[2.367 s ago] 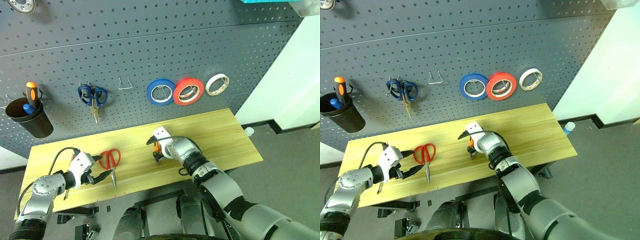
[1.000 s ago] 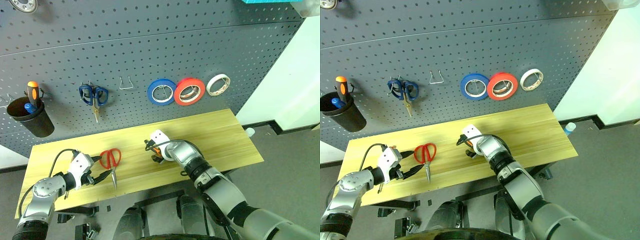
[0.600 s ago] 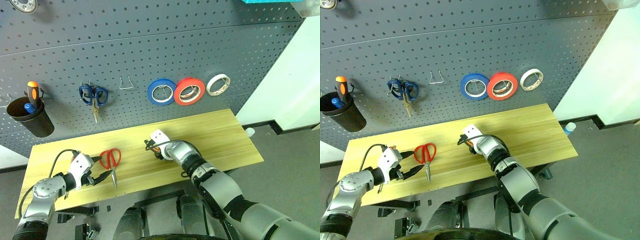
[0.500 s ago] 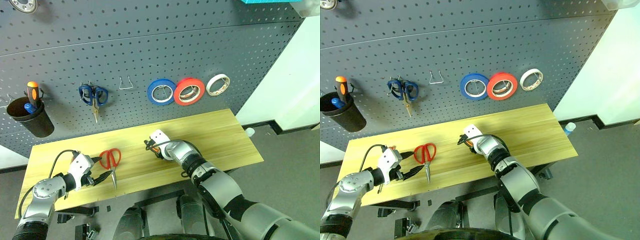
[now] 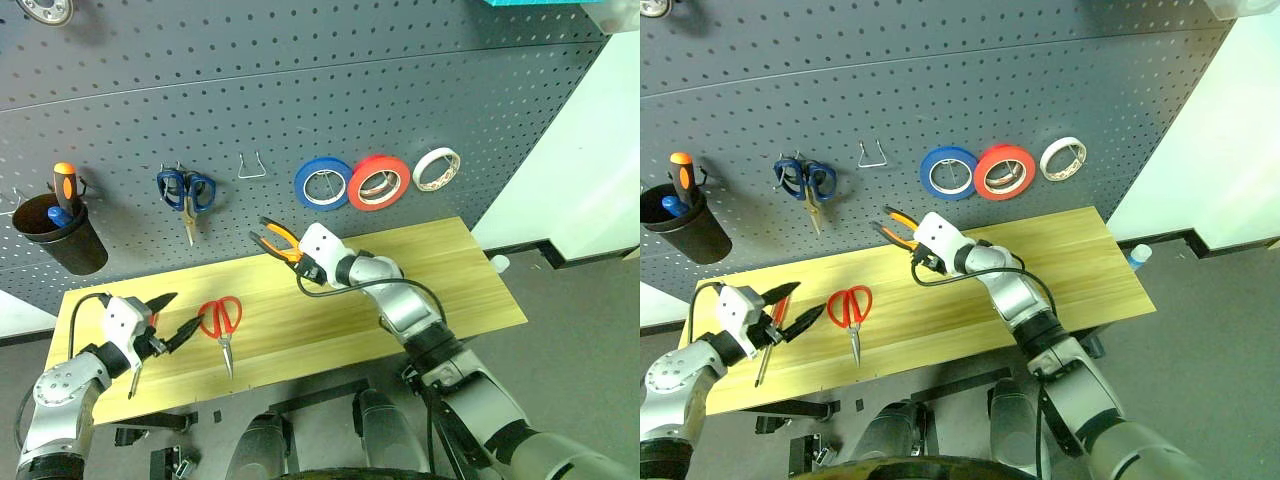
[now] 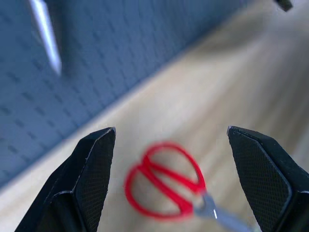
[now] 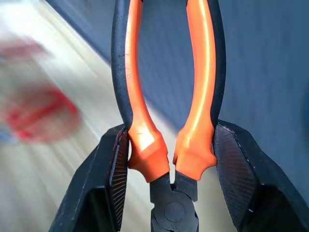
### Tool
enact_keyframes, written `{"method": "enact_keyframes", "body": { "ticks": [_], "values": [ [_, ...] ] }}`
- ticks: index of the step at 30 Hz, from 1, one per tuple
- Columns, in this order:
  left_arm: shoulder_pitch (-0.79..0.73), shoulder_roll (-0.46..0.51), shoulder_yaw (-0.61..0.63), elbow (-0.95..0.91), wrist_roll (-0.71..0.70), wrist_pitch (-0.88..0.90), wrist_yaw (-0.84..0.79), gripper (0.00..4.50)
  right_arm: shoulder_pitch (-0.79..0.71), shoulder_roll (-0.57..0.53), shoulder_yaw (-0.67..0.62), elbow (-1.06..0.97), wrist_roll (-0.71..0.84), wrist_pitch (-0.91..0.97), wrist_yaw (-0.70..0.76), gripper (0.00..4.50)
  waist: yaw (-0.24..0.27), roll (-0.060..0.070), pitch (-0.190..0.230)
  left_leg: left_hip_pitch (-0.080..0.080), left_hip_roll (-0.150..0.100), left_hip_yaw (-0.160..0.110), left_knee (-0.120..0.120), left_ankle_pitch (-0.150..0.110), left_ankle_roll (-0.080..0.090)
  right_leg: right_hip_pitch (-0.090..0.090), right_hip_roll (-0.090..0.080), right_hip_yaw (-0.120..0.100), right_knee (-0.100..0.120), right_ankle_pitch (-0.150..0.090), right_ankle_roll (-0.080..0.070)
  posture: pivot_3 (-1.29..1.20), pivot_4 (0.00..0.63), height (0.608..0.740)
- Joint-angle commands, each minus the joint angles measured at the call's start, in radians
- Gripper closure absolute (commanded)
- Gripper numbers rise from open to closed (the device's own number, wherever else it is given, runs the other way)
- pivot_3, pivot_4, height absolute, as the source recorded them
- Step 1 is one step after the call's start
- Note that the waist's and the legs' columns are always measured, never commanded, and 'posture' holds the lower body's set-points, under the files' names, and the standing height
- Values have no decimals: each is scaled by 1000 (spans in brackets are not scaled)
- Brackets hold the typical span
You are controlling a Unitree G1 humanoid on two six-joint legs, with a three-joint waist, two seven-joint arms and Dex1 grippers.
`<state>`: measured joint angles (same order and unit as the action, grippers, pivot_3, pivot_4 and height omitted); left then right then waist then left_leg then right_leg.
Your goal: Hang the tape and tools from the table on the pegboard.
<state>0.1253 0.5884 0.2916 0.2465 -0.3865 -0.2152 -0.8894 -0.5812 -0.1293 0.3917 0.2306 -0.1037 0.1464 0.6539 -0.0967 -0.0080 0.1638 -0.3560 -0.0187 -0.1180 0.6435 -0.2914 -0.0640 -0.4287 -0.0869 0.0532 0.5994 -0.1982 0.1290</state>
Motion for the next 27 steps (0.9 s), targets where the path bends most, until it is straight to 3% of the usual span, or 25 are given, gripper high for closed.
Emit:
{"method": "enact_keyframes", "body": {
  "ticks": [1,4,8,16,27],
  "values": [
    [27,2,40,-84,-36,36,23,641,25,-43,-2,-175,70,-62,105,2288,2,0,0,0,0,0,0,0,0,0,0,0,0,0,0,-22,125,740],
    [41,0,34,-146,-36,75,46,641,16,-64,-29,-297,157,-73,178,2288,5,-1,1,-2,0,0,1,0,0,1,0,0,-2,0,0,-35,125,740],
    [17,-25,16,-224,-1,96,119,641,-97,6,-89,-299,211,-96,128,2288,-2,-1,1,0,0,0,2,0,0,1,0,0,0,-1,-3,-51,121,740],
    [-120,-139,27,-231,79,-7,310,641,-337,162,-162,113,146,-358,-67,2288,0,-2,0,0,0,0,1,0,0,1,0,0,-1,4,-5,-38,119,740],
    [-18,-198,89,-263,58,-167,376,641,-539,291,-298,576,209,-595,-141,2288,3,-2,0,0,0,0,-8,1,-1,-4,1,0,-2,3,-6,26,128,740]
  ]
}}
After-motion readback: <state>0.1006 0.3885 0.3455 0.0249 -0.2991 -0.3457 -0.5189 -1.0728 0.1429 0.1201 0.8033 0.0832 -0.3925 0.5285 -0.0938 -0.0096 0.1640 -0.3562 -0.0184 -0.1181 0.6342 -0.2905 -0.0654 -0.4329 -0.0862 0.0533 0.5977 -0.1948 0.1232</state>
